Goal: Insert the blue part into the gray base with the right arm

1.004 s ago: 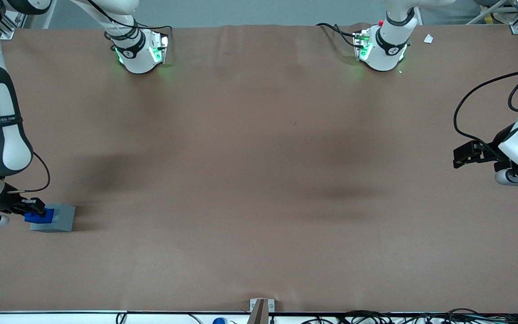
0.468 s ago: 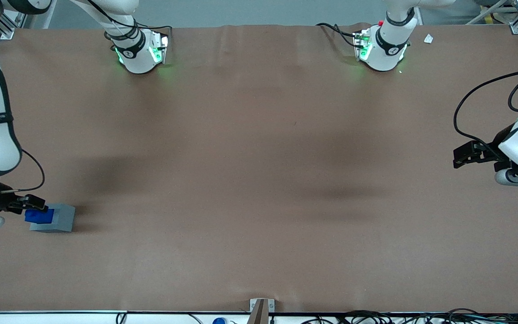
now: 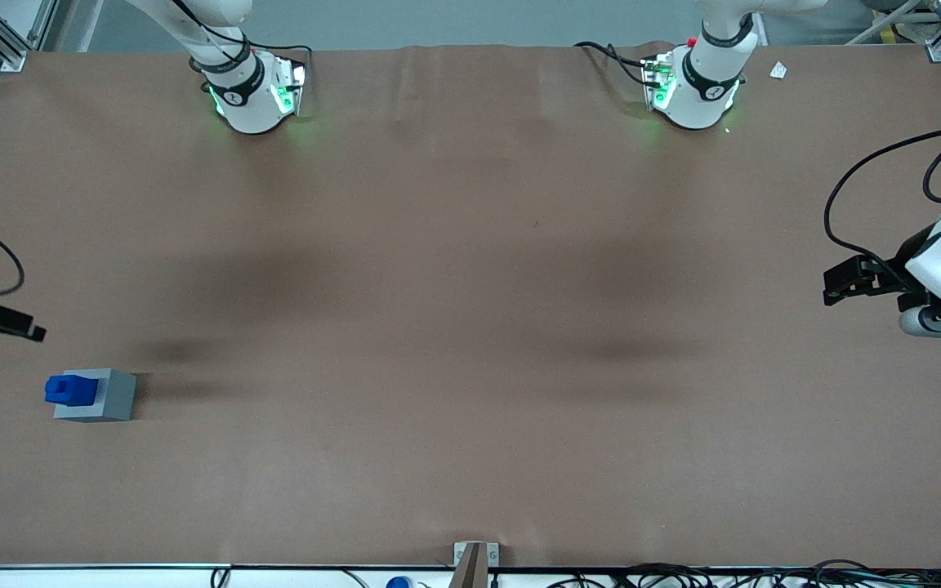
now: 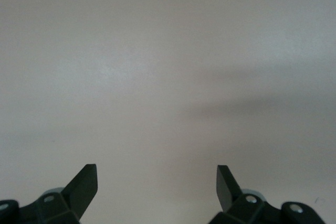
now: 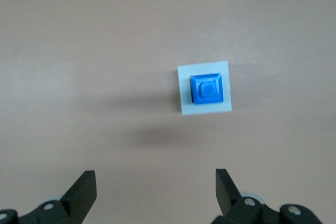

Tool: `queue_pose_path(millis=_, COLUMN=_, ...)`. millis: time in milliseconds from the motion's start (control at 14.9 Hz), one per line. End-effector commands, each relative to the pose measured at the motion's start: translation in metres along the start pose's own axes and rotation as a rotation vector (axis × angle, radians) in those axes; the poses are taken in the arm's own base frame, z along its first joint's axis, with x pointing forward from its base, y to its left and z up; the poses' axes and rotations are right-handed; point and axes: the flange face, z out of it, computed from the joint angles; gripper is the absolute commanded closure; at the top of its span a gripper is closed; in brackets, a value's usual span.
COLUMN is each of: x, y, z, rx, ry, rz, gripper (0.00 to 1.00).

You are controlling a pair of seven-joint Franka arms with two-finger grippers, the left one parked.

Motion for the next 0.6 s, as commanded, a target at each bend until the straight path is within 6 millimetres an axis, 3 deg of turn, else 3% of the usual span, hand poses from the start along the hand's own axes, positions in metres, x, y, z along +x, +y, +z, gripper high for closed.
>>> queue_pose_path(millis=0, x=-0.033, y=-0.043, z=-0.043, rx=-0.057, ry=-0.021, rz=0.074, gripper=0.00)
queue_pose_path(millis=134, x=-0.048, y=-0.091, z=-0.069, rx=-0.120, ry=-0.030, rz=0.091, gripper=0.00)
queue_pose_path(millis=268, x=-0.059, y=-0.120, z=-0.086, rx=-0.169, ry=-0.034, rz=0.078, gripper=0.00)
queue_pose_path(millis=535, x=-0.053, y=-0.124, z=-0.113, rx=-0.161, ry=0.019, rz=0.052, gripper=0.00)
